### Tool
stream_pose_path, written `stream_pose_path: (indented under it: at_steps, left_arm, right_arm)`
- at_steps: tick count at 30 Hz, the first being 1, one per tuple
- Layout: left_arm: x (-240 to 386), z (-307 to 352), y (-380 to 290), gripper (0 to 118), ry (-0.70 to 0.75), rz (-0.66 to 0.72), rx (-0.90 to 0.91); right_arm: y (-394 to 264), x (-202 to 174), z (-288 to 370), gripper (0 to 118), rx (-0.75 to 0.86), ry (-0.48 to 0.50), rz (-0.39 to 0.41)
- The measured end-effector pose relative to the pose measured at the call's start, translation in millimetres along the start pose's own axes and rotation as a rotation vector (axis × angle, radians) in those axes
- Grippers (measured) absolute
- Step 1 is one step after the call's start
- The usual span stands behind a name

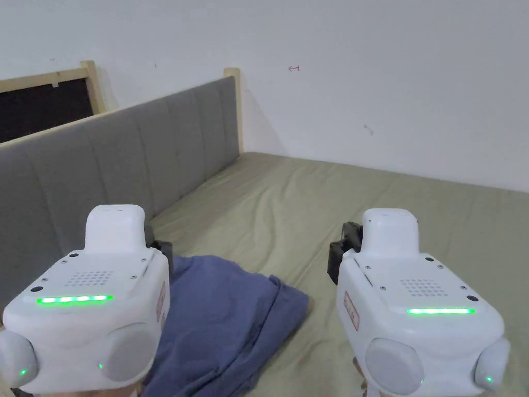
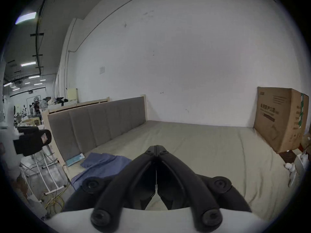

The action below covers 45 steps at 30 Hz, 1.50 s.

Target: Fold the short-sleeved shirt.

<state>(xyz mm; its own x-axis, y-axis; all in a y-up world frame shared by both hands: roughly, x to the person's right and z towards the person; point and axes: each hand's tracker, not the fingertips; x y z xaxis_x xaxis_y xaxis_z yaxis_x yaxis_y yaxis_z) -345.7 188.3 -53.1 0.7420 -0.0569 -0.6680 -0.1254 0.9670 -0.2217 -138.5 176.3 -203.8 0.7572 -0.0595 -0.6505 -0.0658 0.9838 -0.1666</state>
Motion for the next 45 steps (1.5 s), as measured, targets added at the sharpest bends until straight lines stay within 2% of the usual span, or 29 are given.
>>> stream_pose_path:
  at_steps: [9, 12, 13, 14, 16, 17, 18, 25, 26, 27, 28, 29, 30, 32, 33, 34, 36, 39, 41, 43, 45]
  left_arm:
    - [27, -138, -60, 0, -0.129, 0.122, -0.456]
    - [43, -176, -79, 0, -0.125, 0.076, -0.544]
    - [51, -187, -83, 13, -0.104, 0.028, -0.575]
    - [57, -196, -87, 36, -0.097, -0.027, -0.604]
    - [68, -211, -99, 98, -0.116, -0.077, -0.630]
    - [74, -217, -104, 108, -0.132, -0.104, -0.645]
    - [79, -223, -108, 110, -0.144, -0.106, -0.635]
    - [107, -263, -135, 109, -0.259, -0.082, -0.779]
    - [109, -271, -143, 104, -0.253, -0.092, -0.834]
    - [111, -280, -158, 92, -0.262, -0.110, -0.905]
    - [112, -284, -168, 93, -0.232, -0.129, -0.948]
    - [109, -276, -160, 90, -0.248, -0.079, -0.825]
    - [110, -272, -151, 82, -0.228, -0.086, -0.861]
    - [109, -268, -143, 25, -0.183, -0.075, -0.842]
    - [107, -268, -141, 1, -0.157, -0.070, -0.821]
    - [106, -269, -140, 1, -0.094, -0.077, -0.828]
    - [98, -272, -140, 1, -0.148, 0.032, -0.872]
    - [94, -267, -120, 1, -0.174, 0.064, -0.876]
    - [92, -266, -105, 1, -0.207, 0.147, -0.865]
    - [97, -258, -77, 1, -0.272, 0.213, -0.832]
    - [116, -251, -54, 1, -0.277, 0.124, -0.774]
  right_arm:
    - [-25, 15, -20, 0, -0.108, -0.037, 0.005]
    - [-33, 24, -28, 0, -0.142, -0.052, -0.002]
    - [-36, 27, -31, 0, -0.156, -0.057, -0.007]
    - [-38, 29, -34, 0, -0.169, -0.063, -0.012]
    - [-43, 34, -40, 0, -0.192, -0.072, -0.019]
    - [-46, 36, -42, 0, -0.201, -0.079, -0.019]
    - [-49, 38, -44, 0, -0.212, -0.086, -0.016]
    - [-68, 52, -62, 0, -0.290, -0.119, -0.024]
    - [-69, 54, -63, 0, -0.296, -0.119, -0.029]
    - [-70, 55, -64, 0, -0.302, -0.120, -0.033]
    - [-71, 56, -64, 0, -0.304, -0.119, -0.035]
    - [-72, 57, -63, 0, -0.308, -0.119, -0.036]
    - [-73, 58, -63, 0, -0.309, -0.118, -0.032]
    - [-74, 59, -63, 0, -0.315, -0.123, -0.026]
    - [-75, 60, -62, 0, -0.320, -0.123, -0.032]
    - [-75, 62, -62, 0, -0.324, -0.122, -0.046]
    - [-75, 65, -58, 0, -0.325, -0.111, -0.086]
    - [-73, 71, -51, 0, -0.319, -0.117, -0.088]
    - [-71, 76, -46, 0, -0.316, -0.133, -0.085]
    - [-66, 88, -38, 0, -0.299, -0.150, -0.117]
    - [-60, 100, -30, 0, -0.280, -0.169, -0.151]
